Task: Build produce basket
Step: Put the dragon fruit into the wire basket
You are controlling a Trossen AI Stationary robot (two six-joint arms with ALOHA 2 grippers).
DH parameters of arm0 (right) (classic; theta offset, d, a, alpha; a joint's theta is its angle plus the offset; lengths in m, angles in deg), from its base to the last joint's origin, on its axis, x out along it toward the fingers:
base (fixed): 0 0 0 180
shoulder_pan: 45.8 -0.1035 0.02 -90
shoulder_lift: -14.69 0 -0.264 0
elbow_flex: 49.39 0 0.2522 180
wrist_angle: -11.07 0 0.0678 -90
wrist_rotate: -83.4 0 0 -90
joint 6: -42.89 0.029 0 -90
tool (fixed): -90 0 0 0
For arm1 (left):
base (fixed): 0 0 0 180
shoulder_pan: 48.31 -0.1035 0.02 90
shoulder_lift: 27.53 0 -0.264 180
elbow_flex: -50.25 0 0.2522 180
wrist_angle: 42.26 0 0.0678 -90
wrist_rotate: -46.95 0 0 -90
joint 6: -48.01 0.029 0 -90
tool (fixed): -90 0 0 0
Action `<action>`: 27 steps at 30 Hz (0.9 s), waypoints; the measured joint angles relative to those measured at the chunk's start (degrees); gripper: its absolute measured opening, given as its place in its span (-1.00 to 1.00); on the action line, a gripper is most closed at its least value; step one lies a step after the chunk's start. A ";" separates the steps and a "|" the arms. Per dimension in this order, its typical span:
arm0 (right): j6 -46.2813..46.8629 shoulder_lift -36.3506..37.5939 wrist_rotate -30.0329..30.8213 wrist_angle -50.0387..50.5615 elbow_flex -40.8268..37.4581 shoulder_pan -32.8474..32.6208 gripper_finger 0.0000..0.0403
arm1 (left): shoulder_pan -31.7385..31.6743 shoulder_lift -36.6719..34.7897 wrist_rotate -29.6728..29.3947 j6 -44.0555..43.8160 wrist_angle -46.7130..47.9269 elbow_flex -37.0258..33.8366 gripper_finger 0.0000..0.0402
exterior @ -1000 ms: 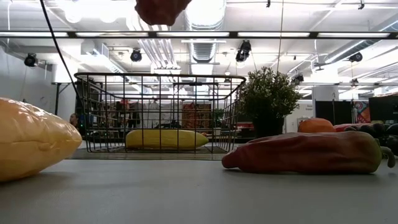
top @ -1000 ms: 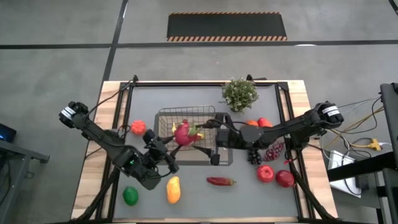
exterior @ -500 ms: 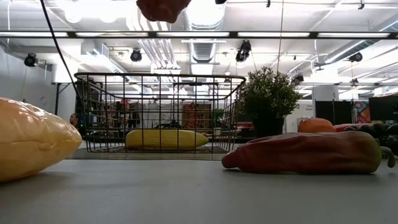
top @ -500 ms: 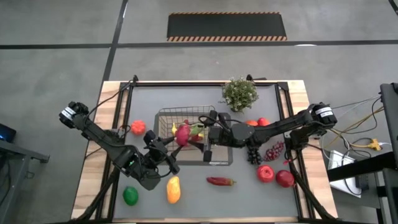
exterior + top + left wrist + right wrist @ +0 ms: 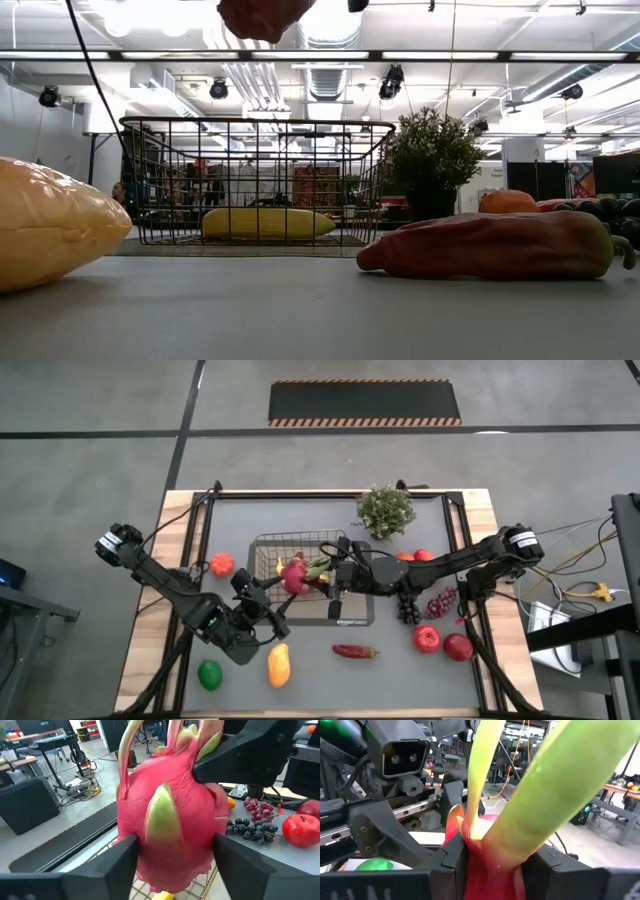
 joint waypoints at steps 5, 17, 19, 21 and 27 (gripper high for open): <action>2.01 0.76 -0.36 7.07 -0.24 0.54 -0.41 | -0.08 -0.11 -0.70 5.03 0.31 -0.63 0.35; 13.55 2.51 -0.03 23.47 -0.22 8.48 -0.41 | -0.11 -0.91 -0.60 7.14 0.65 -3.11 0.37; 14.83 2.67 0.08 25.19 -0.23 10.00 -0.41 | -0.11 -1.07 -0.61 7.10 0.77 -3.32 0.37; 15.45 2.67 0.18 25.79 -0.81 11.28 -0.41 | -0.11 -1.13 -0.61 7.08 0.69 -3.32 0.37; 17.47 2.67 0.05 25.69 -2.79 14.03 -0.41 | -0.11 -1.18 -0.91 7.08 0.69 -3.35 0.37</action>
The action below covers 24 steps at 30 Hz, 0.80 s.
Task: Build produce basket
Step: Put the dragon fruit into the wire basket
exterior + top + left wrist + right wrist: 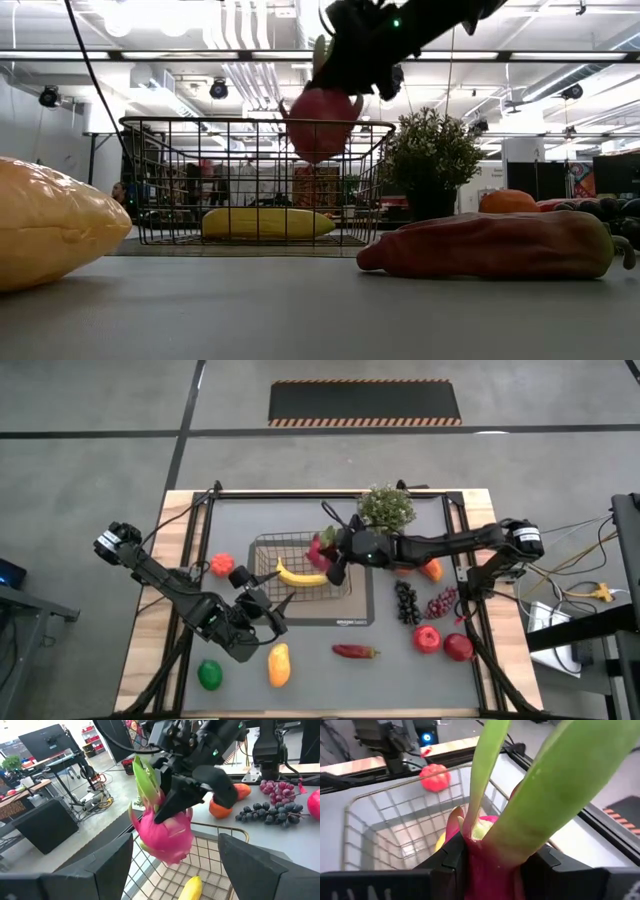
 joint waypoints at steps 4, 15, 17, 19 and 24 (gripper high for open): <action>0.51 0.00 0.22 0.10 -0.88 1.03 -0.41 | 0.00 0.00 -0.49 0.00 0.00 -0.06 0.37; -2.24 0.00 1.29 -0.47 -2.63 1.08 -0.35 | 0.00 0.00 -0.62 0.00 0.00 -0.08 0.37; -2.61 0.00 2.42 -0.45 -3.01 1.05 -0.27 | 0.00 0.00 -0.62 0.00 0.00 -0.08 0.37; -2.59 0.00 2.63 -0.43 -3.38 1.05 -0.15 | 0.00 0.00 -0.62 0.00 0.00 -0.11 0.37; -1.53 0.00 2.93 -0.06 -3.66 1.05 0.12 | 0.00 0.02 -0.62 0.00 0.00 -0.13 0.37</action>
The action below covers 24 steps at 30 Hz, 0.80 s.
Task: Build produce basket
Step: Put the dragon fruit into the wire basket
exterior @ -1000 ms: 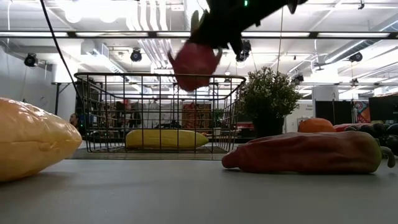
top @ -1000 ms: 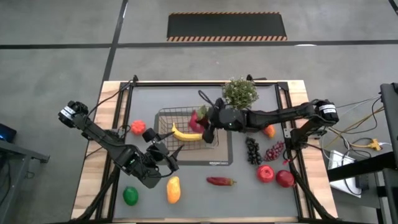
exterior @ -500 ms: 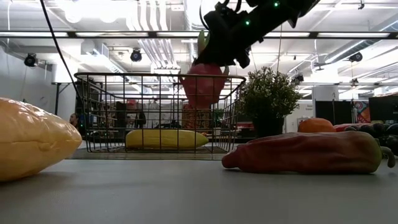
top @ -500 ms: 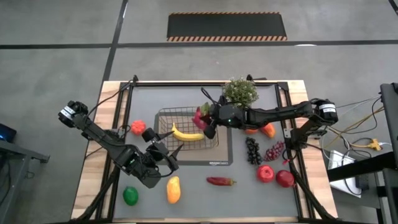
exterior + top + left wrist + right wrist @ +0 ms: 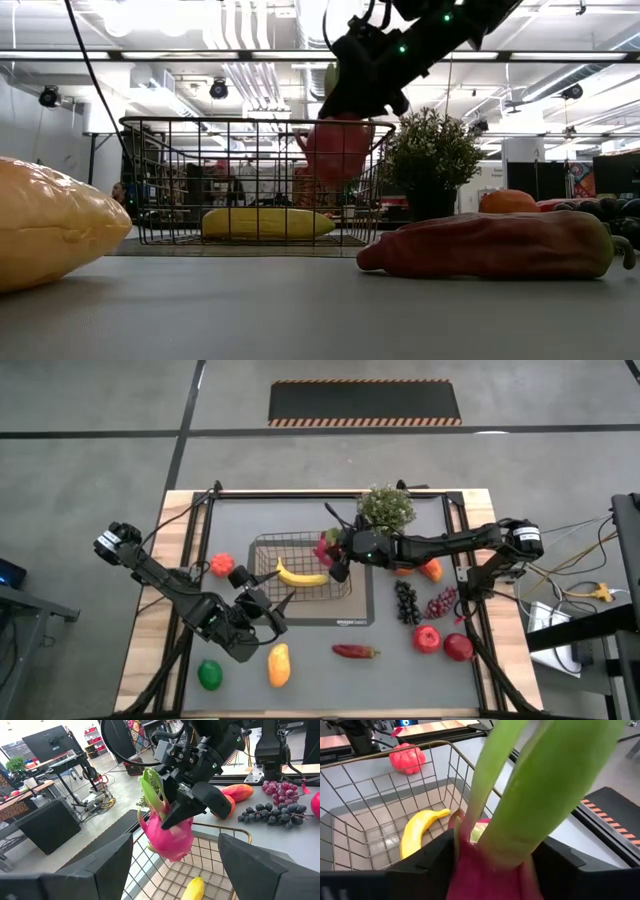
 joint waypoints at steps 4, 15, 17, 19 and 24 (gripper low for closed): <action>0.47 0.00 0.09 0.52 -0.02 0.00 0.21 | 0.00 0.02 0.00 0.00 0.00 0.00 0.37; 0.42 0.00 -0.38 3.06 -0.07 0.00 0.22 | 0.00 0.07 0.02 -0.02 -0.01 0.00 0.37; 0.46 0.00 -0.35 3.04 -0.13 0.00 0.21 | 0.00 0.07 0.02 -0.02 -0.02 0.00 0.37; 0.65 0.00 -0.31 2.88 -0.15 0.00 0.21 | 0.00 0.09 0.02 -0.02 0.00 0.00 0.37; 0.91 0.00 -0.05 2.64 -0.17 0.00 0.32 | 0.00 0.09 0.02 0.00 0.00 0.00 0.37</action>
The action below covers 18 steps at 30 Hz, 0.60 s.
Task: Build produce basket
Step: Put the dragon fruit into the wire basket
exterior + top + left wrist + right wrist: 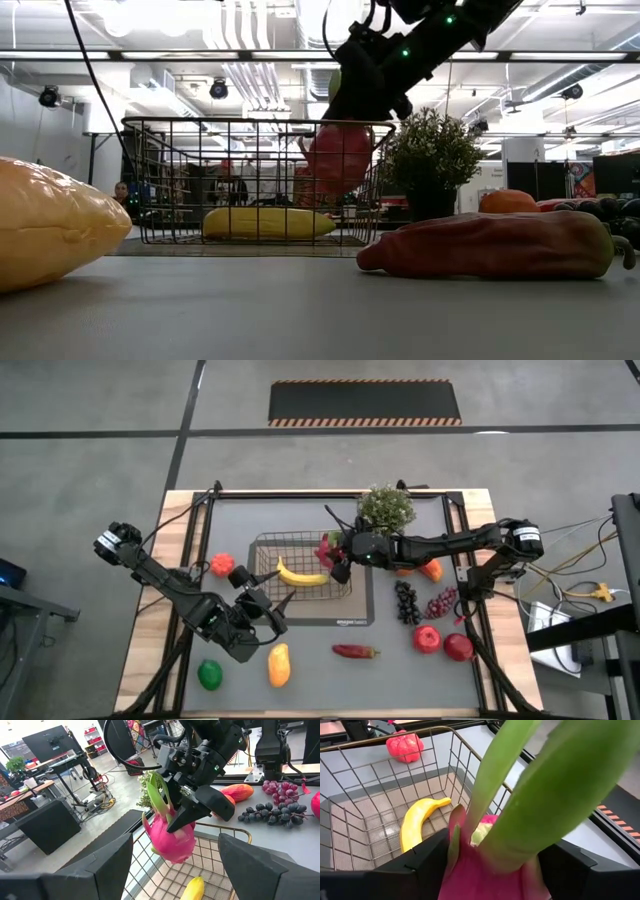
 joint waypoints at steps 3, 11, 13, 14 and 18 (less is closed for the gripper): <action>0.32 0.00 0.15 -0.01 -0.01 0.00 0.36 | 0.00 0.00 0.02 -0.01 0.00 0.00 0.37; -0.14 0.00 0.10 -0.02 -0.01 0.00 0.30 | 0.00 0.00 0.02 -0.04 -0.02 0.00 0.37; 0.45 0.00 0.15 -0.02 -0.01 0.00 0.24 | 0.00 0.00 0.02 -0.04 -0.02 0.00 0.37; 1.51 0.00 0.14 0.00 -0.01 0.00 0.22 | 0.00 0.00 0.02 -0.04 -0.02 0.00 0.37; 2.36 0.00 0.15 -0.02 -0.02 0.00 0.27 | 0.00 0.00 0.02 -0.04 -0.02 0.00 0.37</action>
